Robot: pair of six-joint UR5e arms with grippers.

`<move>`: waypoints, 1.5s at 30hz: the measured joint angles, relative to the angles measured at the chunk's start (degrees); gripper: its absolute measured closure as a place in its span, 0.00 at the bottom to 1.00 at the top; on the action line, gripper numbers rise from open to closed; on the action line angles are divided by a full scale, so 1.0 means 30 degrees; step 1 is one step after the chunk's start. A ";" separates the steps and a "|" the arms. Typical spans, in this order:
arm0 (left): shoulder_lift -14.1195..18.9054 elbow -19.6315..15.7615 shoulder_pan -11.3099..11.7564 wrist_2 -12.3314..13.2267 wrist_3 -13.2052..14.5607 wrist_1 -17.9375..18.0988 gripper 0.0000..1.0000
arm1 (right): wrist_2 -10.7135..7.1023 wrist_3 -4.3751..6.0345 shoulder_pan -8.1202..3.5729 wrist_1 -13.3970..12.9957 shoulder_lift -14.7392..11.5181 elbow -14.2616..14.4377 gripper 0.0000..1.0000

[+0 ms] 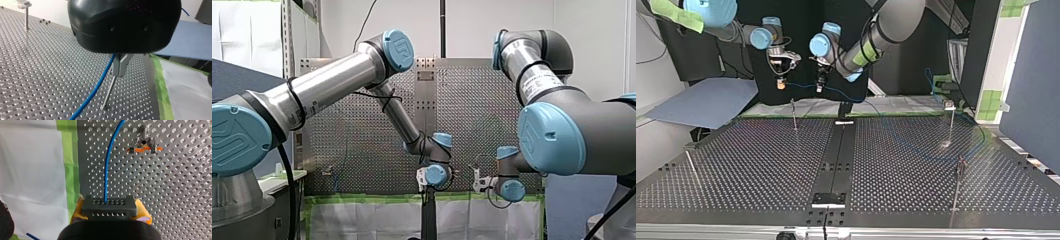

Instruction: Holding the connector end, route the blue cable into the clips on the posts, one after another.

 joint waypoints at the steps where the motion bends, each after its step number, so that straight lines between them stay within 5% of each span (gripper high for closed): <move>1: -0.0090 0.0109 -0.0024 -0.0014 -0.0022 -0.0031 1.00 | -0.0181 -0.0003 -0.0079 -0.0010 0.0003 -0.0002 1.00; 6: -0.0906 0.0972 -0.0299 -0.0044 -0.0199 -0.0550 1.00 | -0.1036 -0.0007 -0.0445 -0.0068 -0.0003 -0.0007 1.00; 14: -0.1881 0.1997 -0.0579 -0.0311 -0.0640 -0.0396 1.00 | -0.1480 -0.0028 -0.1187 -0.0158 -0.0007 -0.0012 1.00; 27: -0.2198 0.2516 -0.0411 -0.0112 -0.0697 -0.0316 1.00 | -0.3609 -0.0321 -0.3252 0.0020 0.0007 0.0106 1.00; 37: -0.3065 0.4023 -0.0507 -0.0351 -0.0851 -0.0582 1.00 | -0.5474 -0.0687 -0.3129 -0.0329 0.0015 0.0101 1.00; 45: -0.3095 0.4267 -0.0271 -0.0311 -0.0858 -0.0499 1.00 | -0.6548 -0.0628 -0.3240 -0.0201 0.0013 0.0099 1.00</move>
